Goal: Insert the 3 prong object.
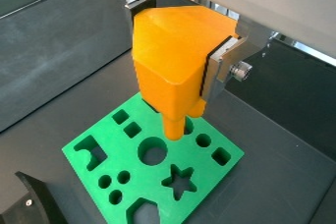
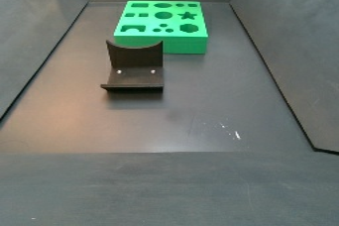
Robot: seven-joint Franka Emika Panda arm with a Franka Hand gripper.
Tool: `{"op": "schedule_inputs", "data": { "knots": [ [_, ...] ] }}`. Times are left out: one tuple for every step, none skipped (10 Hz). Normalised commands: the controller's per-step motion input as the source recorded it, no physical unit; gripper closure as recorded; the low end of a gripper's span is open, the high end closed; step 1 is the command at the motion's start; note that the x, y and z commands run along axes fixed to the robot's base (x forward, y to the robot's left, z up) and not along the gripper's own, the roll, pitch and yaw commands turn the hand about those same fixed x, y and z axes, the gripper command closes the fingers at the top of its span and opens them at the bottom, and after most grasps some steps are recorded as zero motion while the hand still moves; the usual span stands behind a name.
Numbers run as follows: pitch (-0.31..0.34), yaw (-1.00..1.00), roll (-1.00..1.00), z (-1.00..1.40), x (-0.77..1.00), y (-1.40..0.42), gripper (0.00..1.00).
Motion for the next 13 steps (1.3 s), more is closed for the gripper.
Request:
{"op": "schedule_inputs", "data": {
  "knots": [
    [0.0, 0.0, 0.03, -0.05, 0.0, 0.09, 1.0],
    [0.071, 0.46, 0.27, -0.25, 0.53, 0.19, 1.0],
    [-0.073, 0.54, 0.2, -0.64, 0.16, 0.29, 1.0],
    [-0.026, 0.73, 0.04, -0.89, 0.02, 0.37, 1.0],
    [-0.1, 0.86, 0.05, -0.91, -0.01, 0.23, 1.0],
    [-0.043, 0.76, 0.01, -1.0, 0.0, 0.34, 1.0],
    [-0.01, 0.57, 0.02, -1.0, 0.23, 0.43, 1.0],
    [0.026, 0.32, 0.11, -0.73, 0.47, 0.52, 1.0],
    [0.07, 0.13, 0.06, -0.58, 0.56, 0.64, 1.0],
    [0.131, 0.0, 0.12, -0.35, 0.67, 0.46, 1.0],
    [0.124, -0.26, 0.07, -0.31, 0.58, 0.31, 1.0],
    [0.104, -0.25, 0.06, -0.31, 0.57, 0.34, 1.0],
    [0.103, -0.17, 0.09, -0.29, 0.68, 0.46, 1.0]
  ]
}}
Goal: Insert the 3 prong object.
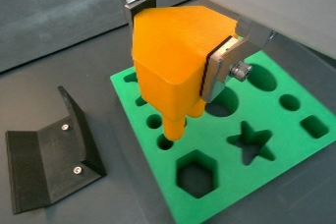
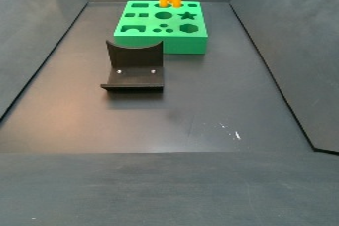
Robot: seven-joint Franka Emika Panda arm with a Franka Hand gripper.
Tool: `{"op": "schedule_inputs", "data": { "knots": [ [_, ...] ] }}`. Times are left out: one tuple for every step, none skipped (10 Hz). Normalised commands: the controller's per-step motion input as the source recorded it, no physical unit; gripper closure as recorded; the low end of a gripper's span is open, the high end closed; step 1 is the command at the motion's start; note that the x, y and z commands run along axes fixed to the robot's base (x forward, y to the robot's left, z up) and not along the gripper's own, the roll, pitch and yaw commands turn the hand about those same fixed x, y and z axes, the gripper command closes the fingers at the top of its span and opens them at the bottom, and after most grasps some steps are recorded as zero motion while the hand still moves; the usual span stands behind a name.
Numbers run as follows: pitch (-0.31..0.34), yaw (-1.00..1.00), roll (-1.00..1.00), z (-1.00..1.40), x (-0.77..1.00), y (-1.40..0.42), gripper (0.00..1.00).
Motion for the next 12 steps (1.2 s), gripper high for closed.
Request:
{"op": "schedule_inputs", "data": {
  "knots": [
    [0.06, -0.12, 0.1, -0.26, 0.65, 0.35, 1.0],
    [0.0, -0.17, 0.06, -0.3, 0.43, 0.23, 1.0],
    [0.0, 0.0, 0.0, -0.25, 0.27, -0.03, 1.0],
    [0.0, 0.16, -0.13, -0.18, 0.06, -0.06, 1.0],
    [0.0, 0.55, -0.06, -0.27, 0.0, -0.08, 1.0],
    [-0.011, 0.76, -0.01, -0.38, -0.01, -0.15, 1.0],
    [-0.066, 0.58, -0.14, -0.24, -0.21, -0.23, 1.0],
    [-0.076, 0.23, -0.13, -0.22, -0.05, -0.11, 1.0],
    [0.0, 0.03, -0.03, -0.32, 0.09, -0.02, 1.0],
    [0.0, 0.0, 0.0, -0.15, 0.08, 0.0, 1.0],
    [0.0, 0.0, 0.01, -0.15, 0.01, 0.0, 1.0],
    [0.0, 0.1, 0.0, -0.21, 0.0, 0.0, 1.0]
  ]
}}
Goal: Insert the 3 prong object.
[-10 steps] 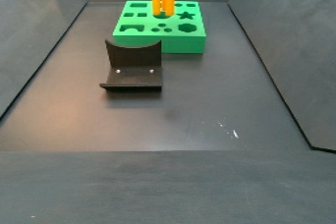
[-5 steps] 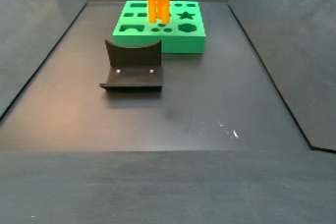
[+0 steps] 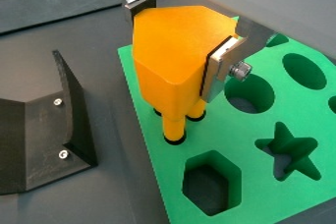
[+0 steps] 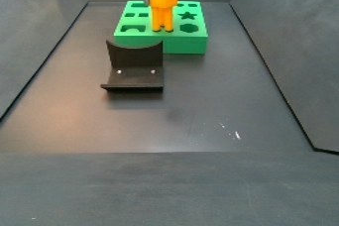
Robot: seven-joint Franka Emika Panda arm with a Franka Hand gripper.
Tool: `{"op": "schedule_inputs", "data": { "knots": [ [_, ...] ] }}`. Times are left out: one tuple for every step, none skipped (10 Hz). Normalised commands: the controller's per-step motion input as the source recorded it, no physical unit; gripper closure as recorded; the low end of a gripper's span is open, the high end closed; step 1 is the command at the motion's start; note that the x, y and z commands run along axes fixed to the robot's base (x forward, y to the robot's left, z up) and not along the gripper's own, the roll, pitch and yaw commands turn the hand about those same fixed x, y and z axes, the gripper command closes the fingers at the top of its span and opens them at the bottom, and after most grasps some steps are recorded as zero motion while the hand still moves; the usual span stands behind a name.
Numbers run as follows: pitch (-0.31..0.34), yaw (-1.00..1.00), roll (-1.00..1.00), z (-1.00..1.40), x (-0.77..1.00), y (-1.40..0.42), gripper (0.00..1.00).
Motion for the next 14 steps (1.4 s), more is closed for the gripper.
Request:
{"op": "schedule_inputs", "data": {
  "knots": [
    [-0.01, 0.33, 0.0, -0.26, 0.0, -0.03, 1.0],
    [0.0, 0.39, 0.0, -0.3, 0.13, 0.0, 1.0],
    [0.041, 0.0, 0.03, -0.22, 0.26, 0.0, 1.0],
    [0.0, -0.04, 0.0, -0.18, 0.0, 0.0, 1.0],
    [-0.059, -0.08, 0.02, -0.21, -0.05, 0.0, 1.0],
    [-0.091, -0.16, 0.02, -0.26, -0.06, -0.01, 1.0],
    [-0.167, -0.21, 0.03, -0.31, -0.09, -0.03, 1.0],
    [-0.223, -0.15, 0.02, -0.33, -0.06, -0.01, 1.0],
    [-0.193, -0.11, 0.03, -0.32, -0.01, 0.0, 1.0],
    [-0.087, -0.06, 0.15, -0.36, 0.0, -0.04, 1.0],
    [-0.003, -0.05, 0.09, -0.37, 0.05, -0.01, 1.0],
    [-0.011, -0.03, 0.0, -0.4, 0.02, 0.0, 1.0],
    [0.0, 0.0, -0.04, -0.18, 0.0, 0.0, 1.0],
    [0.0, 0.0, 0.0, 0.0, 0.0, 0.0, 1.0]
  ]
}}
